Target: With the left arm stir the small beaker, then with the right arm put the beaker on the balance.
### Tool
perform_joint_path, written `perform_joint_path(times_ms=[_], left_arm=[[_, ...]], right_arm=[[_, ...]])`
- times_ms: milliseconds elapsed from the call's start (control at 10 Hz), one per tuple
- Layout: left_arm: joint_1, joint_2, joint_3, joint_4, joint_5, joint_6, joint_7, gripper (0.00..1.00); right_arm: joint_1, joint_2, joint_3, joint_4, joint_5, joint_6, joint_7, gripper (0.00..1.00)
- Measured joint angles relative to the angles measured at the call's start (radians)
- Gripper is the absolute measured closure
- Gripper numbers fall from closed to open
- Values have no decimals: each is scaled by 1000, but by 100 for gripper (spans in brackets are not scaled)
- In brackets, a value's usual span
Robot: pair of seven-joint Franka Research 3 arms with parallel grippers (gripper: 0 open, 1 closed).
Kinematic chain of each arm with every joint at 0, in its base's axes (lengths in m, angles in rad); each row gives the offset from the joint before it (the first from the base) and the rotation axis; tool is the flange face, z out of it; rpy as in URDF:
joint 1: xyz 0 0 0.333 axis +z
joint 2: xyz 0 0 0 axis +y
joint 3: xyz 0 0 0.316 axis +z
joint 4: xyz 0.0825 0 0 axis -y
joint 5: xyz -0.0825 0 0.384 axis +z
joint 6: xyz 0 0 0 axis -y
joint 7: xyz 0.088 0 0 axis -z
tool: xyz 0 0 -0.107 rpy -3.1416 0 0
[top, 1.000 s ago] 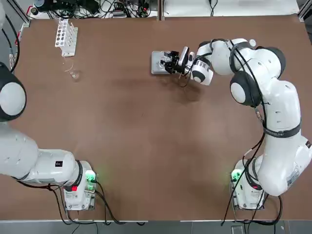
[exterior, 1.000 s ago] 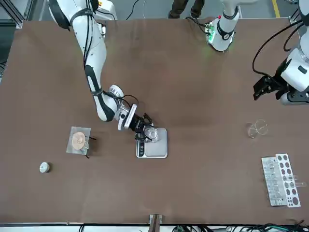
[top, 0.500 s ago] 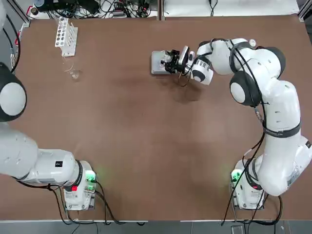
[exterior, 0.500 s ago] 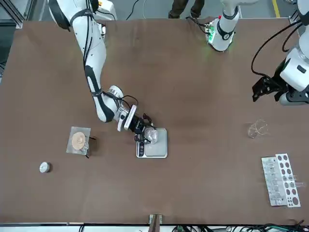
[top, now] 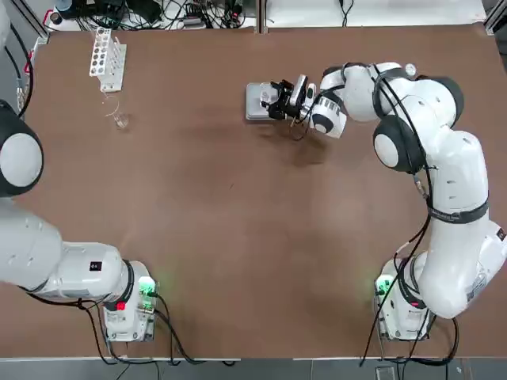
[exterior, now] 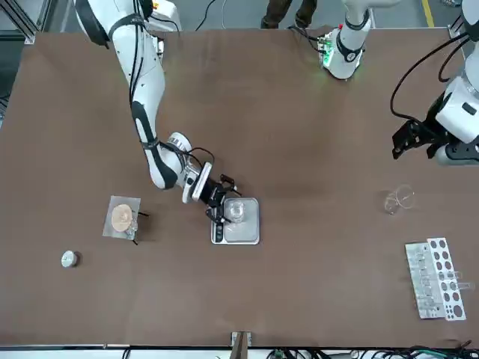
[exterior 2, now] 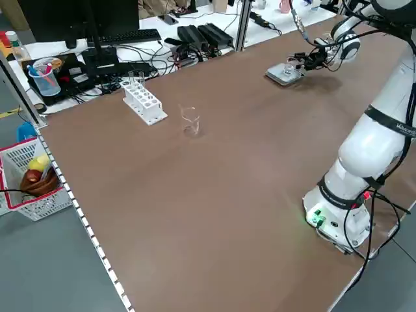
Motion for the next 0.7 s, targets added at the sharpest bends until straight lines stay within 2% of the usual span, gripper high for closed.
perform_joint_path(times_ms=[400, 700], left_arm=[[0, 0, 1, 0, 0, 0, 0, 0], [1, 0, 3, 2, 0, 0, 1, 0]], right_arm=[[-8, -13, 0, -42, 0, -1, 6, 0], [-26, -77, 0, -93, 0, -1, 10, 0]])
